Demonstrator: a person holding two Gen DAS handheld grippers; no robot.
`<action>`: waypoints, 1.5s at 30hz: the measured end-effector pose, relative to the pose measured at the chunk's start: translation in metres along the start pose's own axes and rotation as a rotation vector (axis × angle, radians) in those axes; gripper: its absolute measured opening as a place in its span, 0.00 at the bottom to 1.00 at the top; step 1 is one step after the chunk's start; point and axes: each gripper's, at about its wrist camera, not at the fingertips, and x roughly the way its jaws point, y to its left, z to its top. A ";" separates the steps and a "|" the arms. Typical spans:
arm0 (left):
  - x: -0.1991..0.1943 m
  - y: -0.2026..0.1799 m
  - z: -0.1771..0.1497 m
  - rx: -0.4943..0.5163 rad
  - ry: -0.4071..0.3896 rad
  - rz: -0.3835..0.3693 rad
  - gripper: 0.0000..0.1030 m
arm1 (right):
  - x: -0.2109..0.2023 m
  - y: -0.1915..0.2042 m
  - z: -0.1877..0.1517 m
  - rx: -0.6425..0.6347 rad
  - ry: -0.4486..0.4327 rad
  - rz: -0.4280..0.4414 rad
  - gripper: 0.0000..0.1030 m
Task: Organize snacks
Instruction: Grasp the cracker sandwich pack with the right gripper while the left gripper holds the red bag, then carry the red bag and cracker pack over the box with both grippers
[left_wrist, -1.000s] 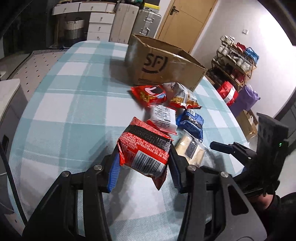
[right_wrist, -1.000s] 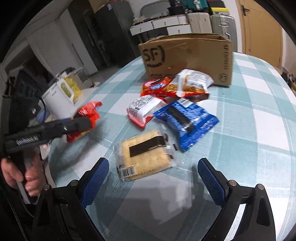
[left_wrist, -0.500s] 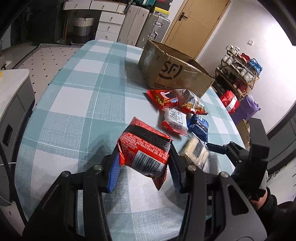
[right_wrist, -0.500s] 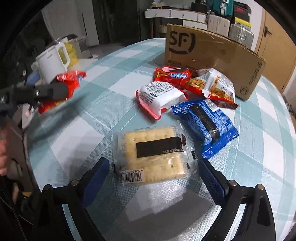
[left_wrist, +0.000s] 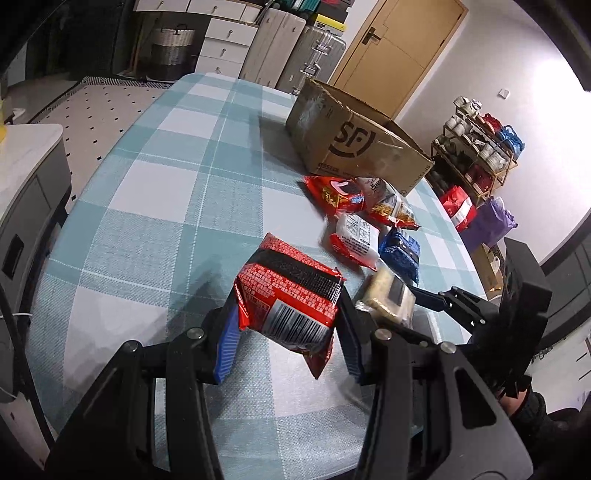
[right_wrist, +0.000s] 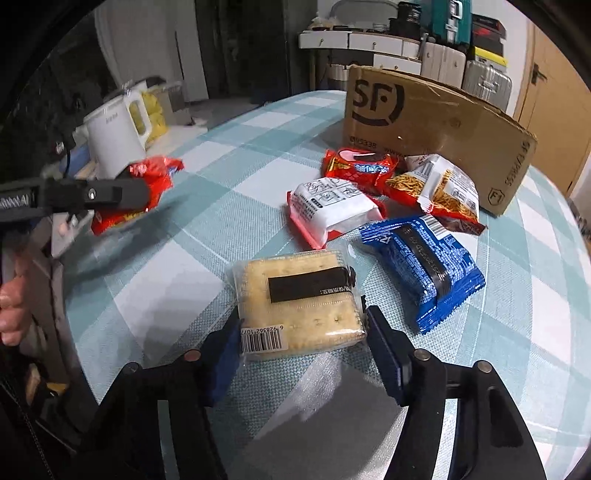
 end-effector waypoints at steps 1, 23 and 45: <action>-0.001 0.000 0.000 0.001 -0.002 0.001 0.43 | -0.002 -0.002 -0.001 0.015 -0.006 0.013 0.61; 0.006 -0.022 0.019 0.039 -0.005 -0.008 0.43 | -0.053 -0.031 0.000 0.169 -0.154 0.162 0.60; 0.038 -0.092 0.123 0.180 -0.030 -0.064 0.43 | -0.110 -0.088 0.070 0.180 -0.328 0.174 0.60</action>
